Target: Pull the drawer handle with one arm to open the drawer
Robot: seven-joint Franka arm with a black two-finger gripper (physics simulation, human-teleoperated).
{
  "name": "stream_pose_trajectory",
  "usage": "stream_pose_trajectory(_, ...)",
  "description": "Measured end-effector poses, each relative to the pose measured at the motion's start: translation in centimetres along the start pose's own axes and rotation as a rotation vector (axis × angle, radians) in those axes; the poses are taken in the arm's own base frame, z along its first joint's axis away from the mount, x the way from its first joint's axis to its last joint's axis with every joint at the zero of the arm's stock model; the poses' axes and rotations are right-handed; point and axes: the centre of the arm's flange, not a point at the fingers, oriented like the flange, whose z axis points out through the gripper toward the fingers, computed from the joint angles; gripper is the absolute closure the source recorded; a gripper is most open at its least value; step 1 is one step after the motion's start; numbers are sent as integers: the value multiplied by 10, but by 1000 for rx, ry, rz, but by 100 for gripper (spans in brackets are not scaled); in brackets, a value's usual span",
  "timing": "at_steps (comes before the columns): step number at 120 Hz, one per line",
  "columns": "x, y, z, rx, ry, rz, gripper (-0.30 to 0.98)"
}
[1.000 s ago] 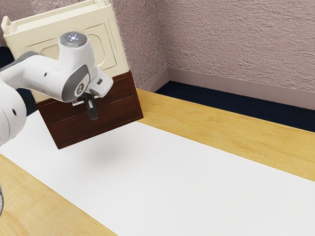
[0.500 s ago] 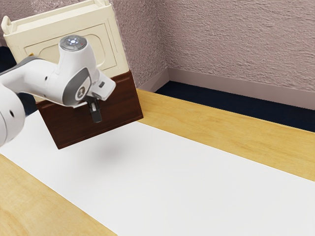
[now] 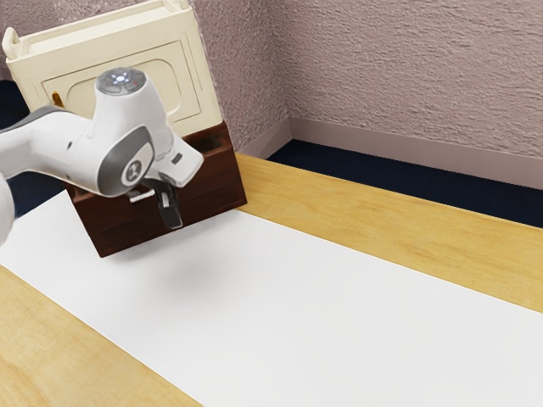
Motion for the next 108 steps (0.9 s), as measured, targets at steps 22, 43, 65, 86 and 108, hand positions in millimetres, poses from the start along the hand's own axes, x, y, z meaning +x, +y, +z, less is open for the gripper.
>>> stream_pose_trajectory(22, 4, 17, -15, 8, 9, 51, 5)
stream_pose_trajectory(43, 5, 32, -21, 7, 12, 85, 2)
stream_pose_trajectory(65, 6, 45, -30, 43, -24, 151, 2)
stream_pose_trajectory(86, 3, 60, -32, 37, -29, 172, 0)
stream_pose_trajectory(108, -15, 65, -34, 21, -22, 153, 4)
